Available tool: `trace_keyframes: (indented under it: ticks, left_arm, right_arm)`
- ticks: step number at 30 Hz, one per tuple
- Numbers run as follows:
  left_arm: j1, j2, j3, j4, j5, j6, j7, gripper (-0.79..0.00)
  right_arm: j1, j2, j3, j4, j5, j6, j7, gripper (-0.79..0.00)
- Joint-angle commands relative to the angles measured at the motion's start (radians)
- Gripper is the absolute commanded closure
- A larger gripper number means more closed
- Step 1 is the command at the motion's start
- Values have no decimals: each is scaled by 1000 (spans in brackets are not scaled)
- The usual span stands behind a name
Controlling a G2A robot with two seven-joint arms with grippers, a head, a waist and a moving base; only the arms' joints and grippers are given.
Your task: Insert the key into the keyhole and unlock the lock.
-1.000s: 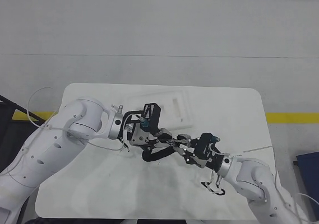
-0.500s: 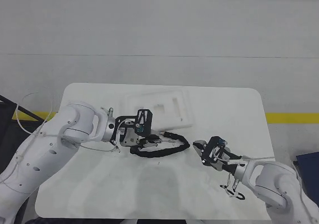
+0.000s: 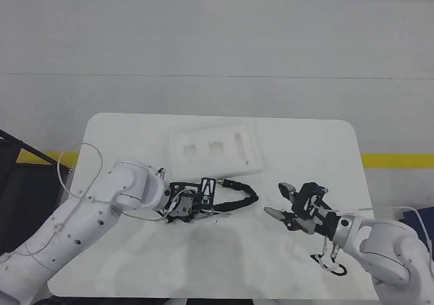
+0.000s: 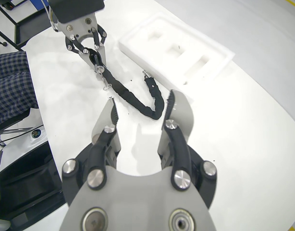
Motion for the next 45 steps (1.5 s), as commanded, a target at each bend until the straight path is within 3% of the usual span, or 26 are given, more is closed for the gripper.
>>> trace_keyframes:
  ticks: [1, 2, 7, 12, 17, 27, 37, 45]
  left_arm:
    - [-14, -16, 30, 27, 17, -9, 21, -382]
    - [-18, -21, 37, 36, 21, -10, 25, -785]
    - [-54, -46, 52, 92, -4, -32, 85, -785]
    - [-94, -45, 27, 99, -59, -46, 136, -785]
    - [-159, -8, -38, 42, -139, -46, 145, -785]
    - [-307, 74, -139, 36, -317, -46, 163, -785]
    - [-390, 102, -110, 68, -348, -46, 262, -785]
    - [-390, 102, -110, 68, -348, -46, 262, -785]
  right_arm:
    - [-7, 2, 12, -1, 13, -3, -6, -785]
    - [-9, 2, 16, -1, 15, -4, -6, -785]
    - [-15, 6, 26, 9, 48, -23, -13, -785]
    - [10, 9, 22, 34, 84, -72, -20, -785]
    - [87, 15, 0, 87, 186, -187, -7, -785]
    - [332, 30, -14, 154, 321, -209, 128, -785]
    - [458, 40, -46, 219, 418, -210, 178, -785]
    - [461, 40, -46, 220, 419, -210, 179, -784]
